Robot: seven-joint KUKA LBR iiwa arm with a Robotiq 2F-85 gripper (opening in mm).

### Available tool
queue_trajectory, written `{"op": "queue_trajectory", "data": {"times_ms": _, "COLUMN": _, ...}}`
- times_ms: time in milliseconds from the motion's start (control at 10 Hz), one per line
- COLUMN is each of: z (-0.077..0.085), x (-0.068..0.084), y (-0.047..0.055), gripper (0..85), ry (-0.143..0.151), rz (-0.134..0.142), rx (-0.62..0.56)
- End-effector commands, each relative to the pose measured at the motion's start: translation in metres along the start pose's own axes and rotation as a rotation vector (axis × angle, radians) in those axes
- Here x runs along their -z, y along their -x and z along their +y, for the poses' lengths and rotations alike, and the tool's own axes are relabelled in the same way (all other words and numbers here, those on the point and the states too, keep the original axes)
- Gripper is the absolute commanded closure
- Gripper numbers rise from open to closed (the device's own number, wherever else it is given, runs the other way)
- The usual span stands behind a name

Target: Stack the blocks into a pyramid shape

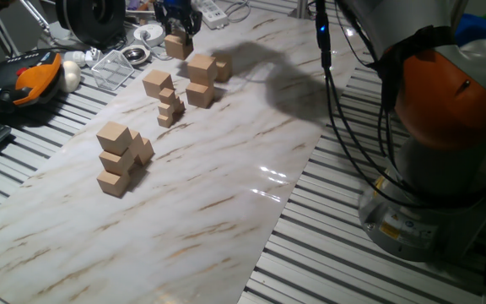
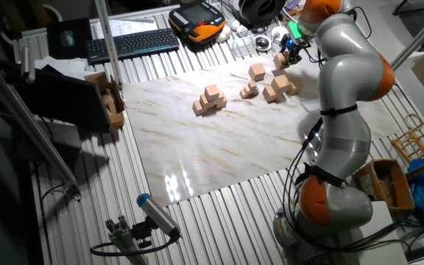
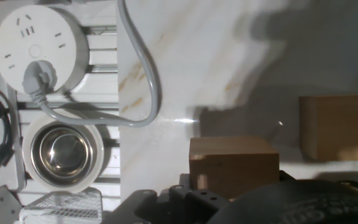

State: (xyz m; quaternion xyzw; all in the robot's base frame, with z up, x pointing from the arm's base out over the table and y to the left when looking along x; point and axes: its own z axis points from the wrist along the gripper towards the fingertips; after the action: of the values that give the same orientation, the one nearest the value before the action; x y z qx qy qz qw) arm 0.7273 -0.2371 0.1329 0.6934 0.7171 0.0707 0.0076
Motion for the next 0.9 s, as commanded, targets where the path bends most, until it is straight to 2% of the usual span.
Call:
{"op": "queue_trajectory", "data": {"times_ms": 0, "z": -0.003, "x": 0.002, "y": 0.000, "gripper": 85.0, "ry": -0.015, "rz": 0.020, "rx": -0.001}}
{"op": "queue_trajectory", "data": {"times_ms": 300, "z": -0.019, "x": 0.019, "y": 0.000, "gripper": 85.0, "ry": -0.046, "rz": 0.032, "rx": 0.004}}
{"op": "queue_trajectory", "data": {"times_ms": 500, "z": -0.031, "x": 0.024, "y": 0.005, "gripper": 85.0, "ry": -0.045, "rz": 0.024, "rx": 0.029}}
{"op": "queue_trajectory", "data": {"times_ms": 800, "z": -0.043, "x": 0.030, "y": 0.007, "gripper": 85.0, "ry": -0.061, "rz": 0.037, "rx": 0.024}}
